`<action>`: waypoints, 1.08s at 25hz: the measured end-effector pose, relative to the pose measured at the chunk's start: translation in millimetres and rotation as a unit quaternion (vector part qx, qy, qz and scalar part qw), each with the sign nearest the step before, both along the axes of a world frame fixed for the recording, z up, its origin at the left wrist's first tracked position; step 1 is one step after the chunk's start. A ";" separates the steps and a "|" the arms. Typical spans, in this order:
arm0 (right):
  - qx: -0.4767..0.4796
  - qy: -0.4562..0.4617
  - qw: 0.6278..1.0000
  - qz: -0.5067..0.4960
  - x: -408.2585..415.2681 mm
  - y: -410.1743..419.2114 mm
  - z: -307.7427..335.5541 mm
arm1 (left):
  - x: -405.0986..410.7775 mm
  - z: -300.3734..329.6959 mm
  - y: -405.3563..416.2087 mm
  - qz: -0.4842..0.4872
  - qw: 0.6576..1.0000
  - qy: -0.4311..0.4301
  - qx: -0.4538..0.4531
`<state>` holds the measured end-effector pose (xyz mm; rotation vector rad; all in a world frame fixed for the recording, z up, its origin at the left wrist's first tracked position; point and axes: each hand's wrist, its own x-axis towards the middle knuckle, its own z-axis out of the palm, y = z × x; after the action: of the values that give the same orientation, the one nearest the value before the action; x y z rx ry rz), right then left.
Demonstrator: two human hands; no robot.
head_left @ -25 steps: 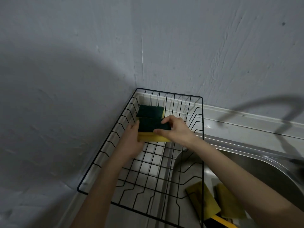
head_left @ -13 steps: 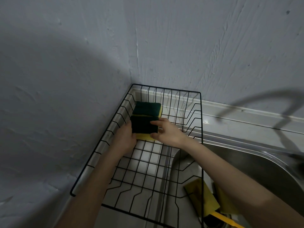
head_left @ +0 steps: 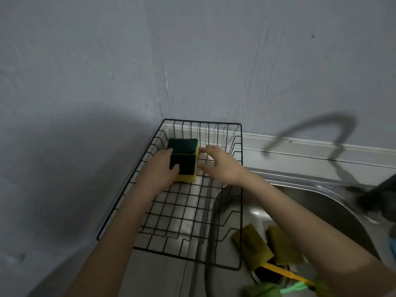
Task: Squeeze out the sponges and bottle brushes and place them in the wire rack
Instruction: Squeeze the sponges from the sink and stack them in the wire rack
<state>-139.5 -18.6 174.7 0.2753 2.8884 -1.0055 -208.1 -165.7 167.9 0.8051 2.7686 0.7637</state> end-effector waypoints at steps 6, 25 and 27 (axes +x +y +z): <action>0.023 0.068 0.996 -0.044 84.2 17.9 32.6 | 82.8 41.9 19.9 -0.063 0.997 0.045 0.004; -0.018 -0.047 0.994 -0.097 238.1 109.2 -22.0 | 219.1 -34.3 107.4 -0.061 0.991 -0.116 0.008; -0.040 -0.083 0.990 -0.104 235.6 119.3 -44.3 | 217.7 -55.7 113.5 -0.039 0.986 -0.163 0.014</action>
<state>96.1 100.7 130.4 0.6347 2.7048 -1.0698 9.7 -52.2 112.3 0.7149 2.4291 0.8380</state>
